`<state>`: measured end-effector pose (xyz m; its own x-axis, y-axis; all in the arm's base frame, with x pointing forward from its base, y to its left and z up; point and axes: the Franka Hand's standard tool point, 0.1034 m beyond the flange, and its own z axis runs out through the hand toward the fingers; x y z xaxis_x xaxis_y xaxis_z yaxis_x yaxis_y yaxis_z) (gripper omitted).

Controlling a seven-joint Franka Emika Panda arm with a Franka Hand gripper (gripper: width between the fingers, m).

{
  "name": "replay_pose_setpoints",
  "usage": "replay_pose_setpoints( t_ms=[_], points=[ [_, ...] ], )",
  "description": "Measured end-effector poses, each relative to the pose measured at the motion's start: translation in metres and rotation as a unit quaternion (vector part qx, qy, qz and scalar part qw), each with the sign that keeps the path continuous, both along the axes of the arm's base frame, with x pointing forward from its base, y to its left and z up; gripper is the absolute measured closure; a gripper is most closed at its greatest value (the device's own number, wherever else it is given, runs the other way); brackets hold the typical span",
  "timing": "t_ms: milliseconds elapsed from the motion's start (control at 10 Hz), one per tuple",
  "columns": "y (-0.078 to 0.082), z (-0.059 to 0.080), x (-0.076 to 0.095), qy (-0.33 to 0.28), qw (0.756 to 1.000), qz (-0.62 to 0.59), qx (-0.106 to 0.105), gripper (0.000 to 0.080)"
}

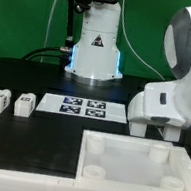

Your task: Assemble one leg

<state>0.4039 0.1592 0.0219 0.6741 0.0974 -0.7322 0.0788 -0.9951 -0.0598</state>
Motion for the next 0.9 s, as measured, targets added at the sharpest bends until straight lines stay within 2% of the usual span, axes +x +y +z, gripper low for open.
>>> replay_pose_setpoints(
  t_ms=[100, 200, 300, 400, 500, 600, 700, 800, 900],
  points=[
    [-0.005, 0.021, 0.016, -0.024, 1.0, 0.006, 0.014, 0.0514],
    [-0.012, 0.039, 0.024, -0.026, 0.999, 0.014, 0.027, 0.0512],
    [-0.018, 0.048, 0.035, -0.033, 0.999, 0.017, 0.038, 0.0512],
    [-0.024, 0.056, 0.063, -0.097, 0.994, 0.02, 0.056, 0.0512],
    [-0.033, 0.079, 0.08, -0.169, 0.983, 0.018, 0.063, 0.0512],
    [-0.04, 0.094, 0.085, -0.215, 0.974, 0.021, 0.068, 0.0512],
    [-0.041, 0.099, 0.099, -0.28, 0.957, 0.017, 0.073, 0.0512],
    [-0.043, 0.096, 0.1, -0.333, 0.94, 0.015, 0.071, 0.0512],
    [-0.046, 0.094, 0.096, -0.361, 0.93, 0.014, 0.069, 0.0512]
  ],
)
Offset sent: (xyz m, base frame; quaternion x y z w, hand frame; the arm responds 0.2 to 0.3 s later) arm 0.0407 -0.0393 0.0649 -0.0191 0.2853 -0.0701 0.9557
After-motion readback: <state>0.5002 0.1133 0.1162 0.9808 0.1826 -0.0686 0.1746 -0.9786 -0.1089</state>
